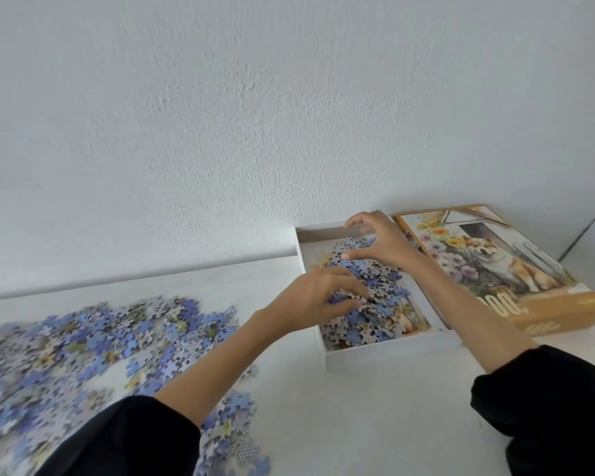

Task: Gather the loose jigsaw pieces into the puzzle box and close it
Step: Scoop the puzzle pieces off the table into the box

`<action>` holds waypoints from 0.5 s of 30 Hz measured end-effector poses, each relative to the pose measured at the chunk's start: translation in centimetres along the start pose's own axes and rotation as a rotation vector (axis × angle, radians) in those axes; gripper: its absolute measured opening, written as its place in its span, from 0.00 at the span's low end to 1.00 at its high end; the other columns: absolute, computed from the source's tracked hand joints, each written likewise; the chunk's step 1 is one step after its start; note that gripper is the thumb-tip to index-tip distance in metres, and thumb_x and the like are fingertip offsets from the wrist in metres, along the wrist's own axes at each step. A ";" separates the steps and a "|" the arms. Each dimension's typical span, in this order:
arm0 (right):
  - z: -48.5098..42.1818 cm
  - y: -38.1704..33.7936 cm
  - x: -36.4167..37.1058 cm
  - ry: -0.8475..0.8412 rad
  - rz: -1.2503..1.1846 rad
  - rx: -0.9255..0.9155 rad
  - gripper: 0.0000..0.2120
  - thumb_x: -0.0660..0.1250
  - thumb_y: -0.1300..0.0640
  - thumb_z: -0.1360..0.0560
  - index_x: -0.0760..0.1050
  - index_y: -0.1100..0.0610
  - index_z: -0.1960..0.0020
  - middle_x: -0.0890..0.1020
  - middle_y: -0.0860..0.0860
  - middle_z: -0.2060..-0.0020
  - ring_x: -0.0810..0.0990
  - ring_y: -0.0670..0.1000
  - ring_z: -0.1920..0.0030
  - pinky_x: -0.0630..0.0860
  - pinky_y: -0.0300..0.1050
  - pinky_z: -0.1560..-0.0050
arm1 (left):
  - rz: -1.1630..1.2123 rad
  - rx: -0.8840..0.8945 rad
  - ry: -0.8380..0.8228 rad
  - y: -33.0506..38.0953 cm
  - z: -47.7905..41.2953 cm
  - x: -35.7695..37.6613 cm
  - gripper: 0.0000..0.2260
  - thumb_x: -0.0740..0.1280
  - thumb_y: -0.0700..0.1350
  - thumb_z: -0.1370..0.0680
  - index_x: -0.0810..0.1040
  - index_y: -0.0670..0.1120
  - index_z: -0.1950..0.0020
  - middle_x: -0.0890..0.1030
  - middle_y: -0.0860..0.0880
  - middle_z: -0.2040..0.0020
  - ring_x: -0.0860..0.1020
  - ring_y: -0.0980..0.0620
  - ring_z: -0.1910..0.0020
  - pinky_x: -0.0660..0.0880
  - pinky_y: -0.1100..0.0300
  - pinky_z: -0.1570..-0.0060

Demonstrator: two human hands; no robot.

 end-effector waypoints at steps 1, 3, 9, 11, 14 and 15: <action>0.0 -0.2 -0.1 0.013 0.012 0.020 0.26 0.77 0.45 0.41 0.73 0.45 0.46 0.71 0.50 0.43 0.73 0.50 0.42 0.70 0.46 0.45 | 0.027 0.006 0.008 0.2 0.3 -0.5 0.08 0.66 0.46 0.23 0.80 0.48 0.45 0.81 0.51 0.48 0.78 0.56 0.52 0.75 0.57 0.51; 0.1 -0.4 0.0 0.014 -0.005 0.095 0.31 0.74 0.38 0.42 0.70 0.45 0.42 0.72 0.50 0.42 0.73 0.50 0.43 0.71 0.48 0.44 | 0.088 0.009 0.013 0.5 0.9 -1.3 0.08 0.66 0.44 0.23 0.81 0.46 0.45 0.82 0.49 0.49 0.79 0.56 0.56 0.76 0.58 0.53; 1.2 -1.2 1.3 -0.025 -0.115 0.169 0.44 0.63 0.26 0.45 0.64 0.47 0.35 0.74 0.51 0.44 0.73 0.50 0.43 0.68 0.44 0.48 | 0.115 0.005 0.022 1.0 2.9 -2.6 0.08 0.66 0.40 0.23 0.81 0.44 0.46 0.81 0.50 0.52 0.77 0.60 0.60 0.76 0.64 0.56; 1.7 -2.2 1.8 -0.043 -0.121 0.107 0.38 0.67 0.30 0.40 0.66 0.47 0.36 0.74 0.50 0.43 0.73 0.49 0.42 0.66 0.43 0.47 | 0.115 -0.006 0.029 1.1 3.7 -3.1 0.08 0.65 0.40 0.23 0.81 0.45 0.46 0.80 0.55 0.53 0.77 0.61 0.60 0.76 0.62 0.56; 2.0 -4.5 2.5 -0.042 -0.103 0.020 0.28 0.69 0.41 0.33 0.68 0.47 0.37 0.75 0.49 0.43 0.73 0.49 0.42 0.67 0.43 0.46 | 0.095 -0.012 0.045 0.9 5.1 -4.4 0.08 0.65 0.41 0.22 0.81 0.47 0.45 0.80 0.55 0.52 0.79 0.60 0.57 0.78 0.57 0.55; 2.0 -5.5 2.7 -0.041 -0.100 -0.004 0.26 0.69 0.42 0.32 0.69 0.47 0.37 0.75 0.49 0.43 0.73 0.48 0.42 0.68 0.44 0.45 | 0.091 -0.016 0.054 0.8 5.8 -5.0 0.08 0.65 0.41 0.22 0.80 0.47 0.45 0.80 0.55 0.52 0.79 0.60 0.56 0.78 0.56 0.54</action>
Point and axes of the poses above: each hand's wrist, its own z-axis away from the middle knuckle, its own x-axis out of the palm, y = z × x, the point moved 3 cm from there along -z, towards the middle knuckle
